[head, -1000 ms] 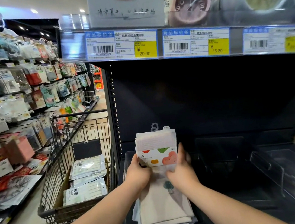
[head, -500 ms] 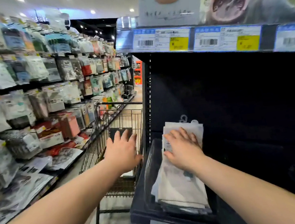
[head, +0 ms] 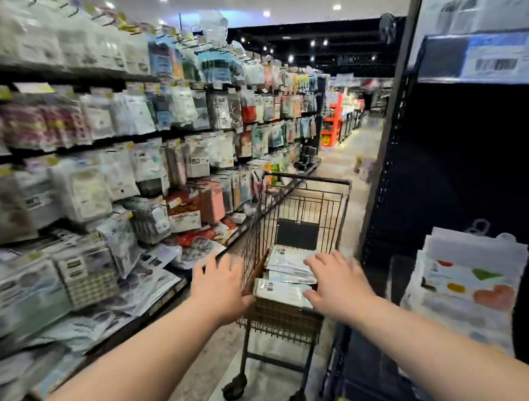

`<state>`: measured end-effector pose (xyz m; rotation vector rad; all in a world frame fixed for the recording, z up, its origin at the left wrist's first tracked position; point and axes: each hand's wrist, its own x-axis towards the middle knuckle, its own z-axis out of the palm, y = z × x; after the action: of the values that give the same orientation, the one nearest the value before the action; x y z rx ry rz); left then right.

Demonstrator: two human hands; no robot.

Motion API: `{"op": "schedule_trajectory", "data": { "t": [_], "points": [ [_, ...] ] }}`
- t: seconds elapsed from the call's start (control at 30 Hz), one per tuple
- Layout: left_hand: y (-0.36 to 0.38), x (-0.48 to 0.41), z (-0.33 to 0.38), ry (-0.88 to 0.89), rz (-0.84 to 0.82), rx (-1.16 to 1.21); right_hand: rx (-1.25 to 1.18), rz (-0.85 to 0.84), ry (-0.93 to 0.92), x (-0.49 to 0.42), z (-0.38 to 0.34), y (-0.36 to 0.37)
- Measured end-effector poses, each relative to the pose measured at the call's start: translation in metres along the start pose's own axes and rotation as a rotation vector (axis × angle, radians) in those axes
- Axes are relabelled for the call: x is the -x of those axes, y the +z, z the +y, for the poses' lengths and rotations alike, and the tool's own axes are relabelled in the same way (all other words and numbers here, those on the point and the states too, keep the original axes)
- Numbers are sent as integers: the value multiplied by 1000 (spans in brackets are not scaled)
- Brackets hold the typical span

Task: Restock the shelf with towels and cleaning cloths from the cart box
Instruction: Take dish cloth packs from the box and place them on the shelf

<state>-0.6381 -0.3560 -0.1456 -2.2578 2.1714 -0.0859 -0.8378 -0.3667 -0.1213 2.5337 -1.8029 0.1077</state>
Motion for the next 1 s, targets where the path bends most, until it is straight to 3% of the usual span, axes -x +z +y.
{"op": "schedule_trajectory", "data": {
  "t": [0.27,0.5,0.67,1.0],
  "points": [
    [43,-23,-153,-17,-99,7,2,-104,-2,-87,-127,47],
    [57,-59,-253,8,-86,25,-67,-189,30,-141,-219,88],
    [75,-100,-267,76,-124,32,-56,-227,97,-170,-224,108],
    [110,-224,-267,159,-198,9,-138,-308,254,-286,-164,154]
  ]
}}
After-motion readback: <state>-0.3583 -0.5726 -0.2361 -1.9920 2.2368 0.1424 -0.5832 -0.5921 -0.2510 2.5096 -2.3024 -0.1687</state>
